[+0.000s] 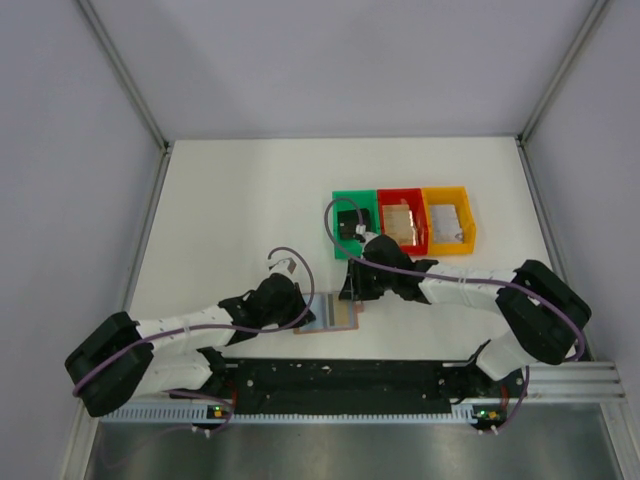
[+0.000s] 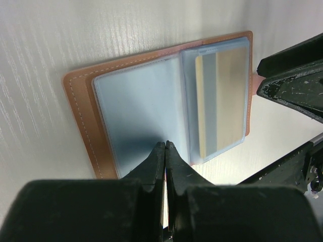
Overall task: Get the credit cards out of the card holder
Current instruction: Remove the credit card from the card holder.
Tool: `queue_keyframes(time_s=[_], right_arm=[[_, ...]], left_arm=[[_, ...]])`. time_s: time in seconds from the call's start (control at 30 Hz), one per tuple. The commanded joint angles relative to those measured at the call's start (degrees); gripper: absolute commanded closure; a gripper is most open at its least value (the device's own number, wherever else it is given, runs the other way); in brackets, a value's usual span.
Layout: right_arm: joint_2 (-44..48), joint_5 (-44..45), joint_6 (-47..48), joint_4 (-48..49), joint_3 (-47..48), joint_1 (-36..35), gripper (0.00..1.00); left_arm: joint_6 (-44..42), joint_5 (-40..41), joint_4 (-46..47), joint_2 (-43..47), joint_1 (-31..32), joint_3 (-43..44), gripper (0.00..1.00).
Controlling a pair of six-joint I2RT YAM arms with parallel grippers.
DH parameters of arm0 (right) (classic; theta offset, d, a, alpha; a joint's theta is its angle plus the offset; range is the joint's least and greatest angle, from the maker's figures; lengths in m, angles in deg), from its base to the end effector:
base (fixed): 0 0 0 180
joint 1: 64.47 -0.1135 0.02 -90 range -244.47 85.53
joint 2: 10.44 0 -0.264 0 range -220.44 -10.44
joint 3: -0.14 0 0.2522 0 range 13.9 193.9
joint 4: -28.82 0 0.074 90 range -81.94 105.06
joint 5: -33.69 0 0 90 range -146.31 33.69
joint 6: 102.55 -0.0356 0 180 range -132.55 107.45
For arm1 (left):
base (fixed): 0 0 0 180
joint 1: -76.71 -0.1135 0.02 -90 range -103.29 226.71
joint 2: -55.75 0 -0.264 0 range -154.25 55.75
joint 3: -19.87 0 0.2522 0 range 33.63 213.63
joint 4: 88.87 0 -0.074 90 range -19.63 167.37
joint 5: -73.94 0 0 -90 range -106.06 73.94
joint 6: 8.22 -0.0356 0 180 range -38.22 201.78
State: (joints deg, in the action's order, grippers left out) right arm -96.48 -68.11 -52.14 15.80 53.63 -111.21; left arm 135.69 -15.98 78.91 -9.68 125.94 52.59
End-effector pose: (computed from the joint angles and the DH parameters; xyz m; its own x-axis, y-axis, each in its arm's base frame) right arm 0.1938 0.2166 0.1634 -0.8940 -0.0397 -0.4464 -0.3131 0.7680 0.5587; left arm 0.1307 -0.1515 0.1399 -0.8831 -0.2132 -0.4178 0.0730 0.8173 -0.5715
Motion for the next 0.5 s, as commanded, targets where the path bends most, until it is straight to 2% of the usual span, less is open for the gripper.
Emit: queue_keyframes(time_s=[0.0,0.37,0.47], right_arm=[[-0.44,1.77,-0.40,0.06,0.00,0.07,0.65],[-2.64,-0.07,-0.84,1.11,0.09,-0.02,0.66],[-2.29,-0.95,-0.92,1.90,0.00,-0.10,0.70]], left_arm=[[-0.21,0.63,-0.22,-0.23,0.07,1.69,0.97],[-0.12,0.54,-0.05,-0.14,0.07,1.69,0.97],[-0.12,0.45,-0.05,-0.14,0.07,1.69,0.97]])
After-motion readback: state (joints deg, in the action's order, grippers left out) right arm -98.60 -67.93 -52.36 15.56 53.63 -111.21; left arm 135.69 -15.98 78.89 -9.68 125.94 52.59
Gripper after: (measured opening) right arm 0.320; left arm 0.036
